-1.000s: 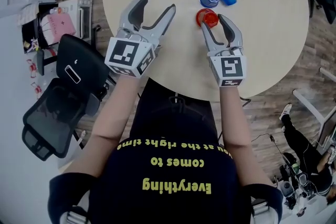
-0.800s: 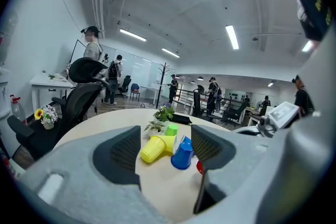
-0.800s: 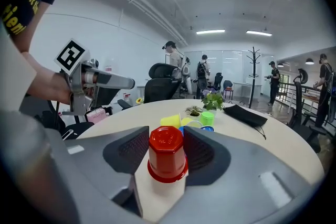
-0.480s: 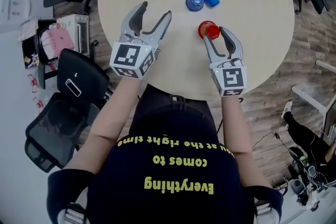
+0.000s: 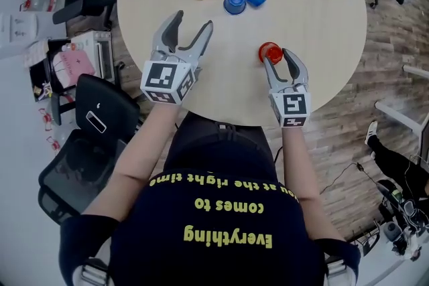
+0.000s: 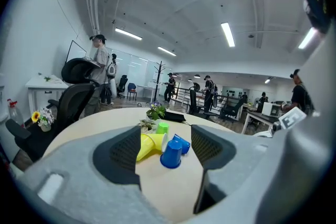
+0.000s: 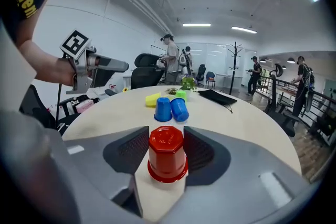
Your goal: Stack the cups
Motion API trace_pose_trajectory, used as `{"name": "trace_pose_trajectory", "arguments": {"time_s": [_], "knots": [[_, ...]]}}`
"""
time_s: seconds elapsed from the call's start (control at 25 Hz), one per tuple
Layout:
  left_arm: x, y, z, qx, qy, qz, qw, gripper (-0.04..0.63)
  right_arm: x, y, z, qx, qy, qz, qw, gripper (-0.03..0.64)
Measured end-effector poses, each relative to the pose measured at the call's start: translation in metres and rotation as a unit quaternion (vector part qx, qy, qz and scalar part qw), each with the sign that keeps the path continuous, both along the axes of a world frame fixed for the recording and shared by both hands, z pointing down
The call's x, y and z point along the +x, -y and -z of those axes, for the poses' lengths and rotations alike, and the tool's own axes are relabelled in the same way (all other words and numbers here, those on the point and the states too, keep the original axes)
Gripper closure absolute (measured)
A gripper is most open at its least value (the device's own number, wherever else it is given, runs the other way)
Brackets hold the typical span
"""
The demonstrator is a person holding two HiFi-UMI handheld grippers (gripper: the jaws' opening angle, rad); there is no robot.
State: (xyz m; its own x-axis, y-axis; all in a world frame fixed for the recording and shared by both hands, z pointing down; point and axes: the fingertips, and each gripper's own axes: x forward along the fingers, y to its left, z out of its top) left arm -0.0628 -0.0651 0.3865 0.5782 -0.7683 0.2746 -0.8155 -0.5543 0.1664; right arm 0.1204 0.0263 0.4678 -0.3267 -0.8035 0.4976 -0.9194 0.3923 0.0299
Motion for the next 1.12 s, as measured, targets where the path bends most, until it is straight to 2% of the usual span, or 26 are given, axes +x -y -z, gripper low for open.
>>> {"name": "trace_pose_trajectory", "arguments": {"time_s": [0.16,0.44,0.6,0.92,1.12], "knots": [[0.011,-0.005,0.005,0.024,0.033,-0.014,0.9991,0.296,0.011,-0.010,-0.024,-0.014,-0.002,-0.019,1.000,0.402],[0.027,-0.012,0.012,0.034,0.029,-0.028,0.9986,0.296,0.020,-0.021,-0.037,-0.022,0.003,-0.032,0.999,0.397],[0.026,-0.012,0.007,0.024,0.024,-0.024,0.9991,0.296,0.018,-0.023,-0.037,-0.030,-0.003,-0.025,0.999,0.341],[0.025,-0.012,0.008,0.022,0.019,-0.020,0.9994,0.296,0.016,-0.011,0.002,0.005,0.027,-0.022,0.999,0.321],[0.025,-0.009,0.014,0.023,0.013,-0.018,0.9995,0.296,0.017,0.012,0.050,0.052,0.046,-0.023,0.997,0.321]]}}
